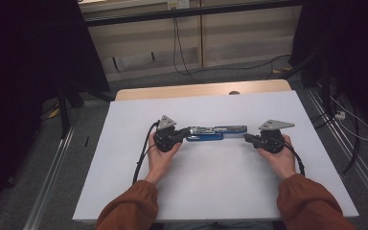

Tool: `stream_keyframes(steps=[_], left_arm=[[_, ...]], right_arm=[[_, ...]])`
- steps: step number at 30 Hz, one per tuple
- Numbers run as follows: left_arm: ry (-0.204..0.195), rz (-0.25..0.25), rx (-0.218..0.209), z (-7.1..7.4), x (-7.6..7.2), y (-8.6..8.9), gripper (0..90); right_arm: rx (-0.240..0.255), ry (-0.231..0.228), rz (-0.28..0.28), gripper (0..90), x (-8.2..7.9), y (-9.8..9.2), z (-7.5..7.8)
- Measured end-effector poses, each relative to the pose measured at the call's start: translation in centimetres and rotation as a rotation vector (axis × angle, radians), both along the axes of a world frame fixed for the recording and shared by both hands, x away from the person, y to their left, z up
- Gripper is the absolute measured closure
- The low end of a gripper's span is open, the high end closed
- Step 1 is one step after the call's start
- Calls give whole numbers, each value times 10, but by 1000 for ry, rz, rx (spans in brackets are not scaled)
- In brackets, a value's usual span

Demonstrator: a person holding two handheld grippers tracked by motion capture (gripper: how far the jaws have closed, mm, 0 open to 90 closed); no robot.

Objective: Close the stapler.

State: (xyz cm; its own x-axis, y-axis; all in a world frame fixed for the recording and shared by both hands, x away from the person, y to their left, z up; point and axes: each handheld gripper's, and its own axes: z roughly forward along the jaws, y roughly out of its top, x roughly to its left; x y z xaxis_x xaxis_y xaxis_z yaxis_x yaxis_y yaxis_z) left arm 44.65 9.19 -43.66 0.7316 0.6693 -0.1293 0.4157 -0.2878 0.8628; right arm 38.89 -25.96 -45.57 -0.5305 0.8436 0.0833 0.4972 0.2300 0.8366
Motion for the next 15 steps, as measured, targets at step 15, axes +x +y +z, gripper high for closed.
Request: stream_keyframes(steps=[15], left_arm=[[-28, -47, 123, -4, 14, -26, 900]], right_arm=[[-35, -10, 15, 900, 0, 3, -1]])
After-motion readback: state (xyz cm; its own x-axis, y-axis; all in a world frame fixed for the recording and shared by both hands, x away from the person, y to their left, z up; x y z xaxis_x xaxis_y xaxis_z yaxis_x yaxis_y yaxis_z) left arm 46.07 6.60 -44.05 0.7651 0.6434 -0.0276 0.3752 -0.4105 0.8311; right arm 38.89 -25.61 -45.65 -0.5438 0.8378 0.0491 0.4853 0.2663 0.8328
